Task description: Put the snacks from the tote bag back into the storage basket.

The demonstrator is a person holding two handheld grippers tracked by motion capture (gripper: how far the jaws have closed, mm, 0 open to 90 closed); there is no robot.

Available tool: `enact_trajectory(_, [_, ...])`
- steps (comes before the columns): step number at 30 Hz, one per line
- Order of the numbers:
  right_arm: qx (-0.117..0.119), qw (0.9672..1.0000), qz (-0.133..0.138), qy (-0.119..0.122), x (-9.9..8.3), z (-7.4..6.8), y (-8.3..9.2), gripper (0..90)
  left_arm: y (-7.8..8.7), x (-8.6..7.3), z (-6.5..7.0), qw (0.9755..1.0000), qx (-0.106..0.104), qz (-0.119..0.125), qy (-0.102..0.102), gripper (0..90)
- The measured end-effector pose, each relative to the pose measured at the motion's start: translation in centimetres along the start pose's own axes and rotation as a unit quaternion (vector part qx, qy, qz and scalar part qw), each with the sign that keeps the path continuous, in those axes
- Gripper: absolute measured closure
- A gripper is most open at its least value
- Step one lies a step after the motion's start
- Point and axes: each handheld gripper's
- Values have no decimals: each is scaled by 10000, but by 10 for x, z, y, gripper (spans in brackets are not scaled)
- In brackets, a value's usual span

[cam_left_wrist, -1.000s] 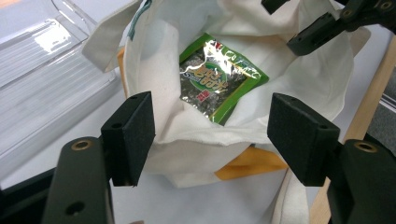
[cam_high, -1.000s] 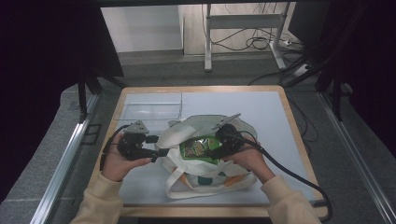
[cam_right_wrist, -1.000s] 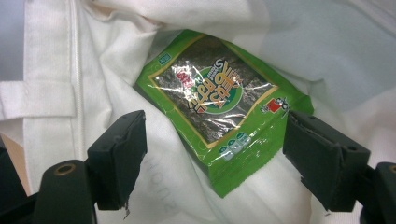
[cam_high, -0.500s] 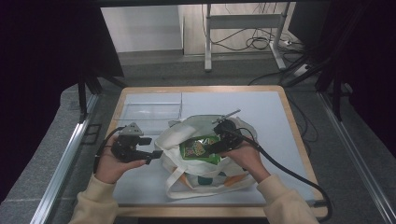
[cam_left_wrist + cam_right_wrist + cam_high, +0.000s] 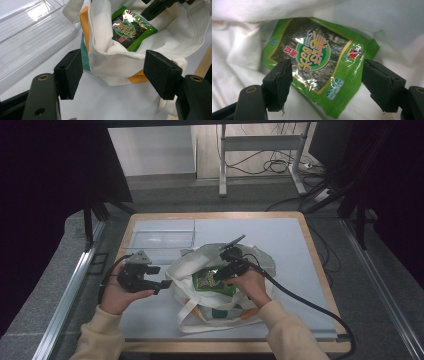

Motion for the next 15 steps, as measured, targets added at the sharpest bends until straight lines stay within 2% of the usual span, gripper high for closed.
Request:
enact_trajectory(2, [-72,9999,-85,-106,2,3,-3,252,0,-1,0,10000,-9,11,6,322])
enact_trajectory(8, [-225,9986,-415,-216,2,5,-16,262,-3,-1,1,10000,-25,-31,-18,326])
enact_trajectory(15, [48,9961,-734,-481,5,11,-28,285,0,-1,1,10000,-11,39,-32,328])
Point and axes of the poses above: each handheld gripper's, and its own axes: y roughly backward along the jaws, x roughly out of its top, z roughly to its right, and after that the axes turned 2 degrees about -z, right-handed
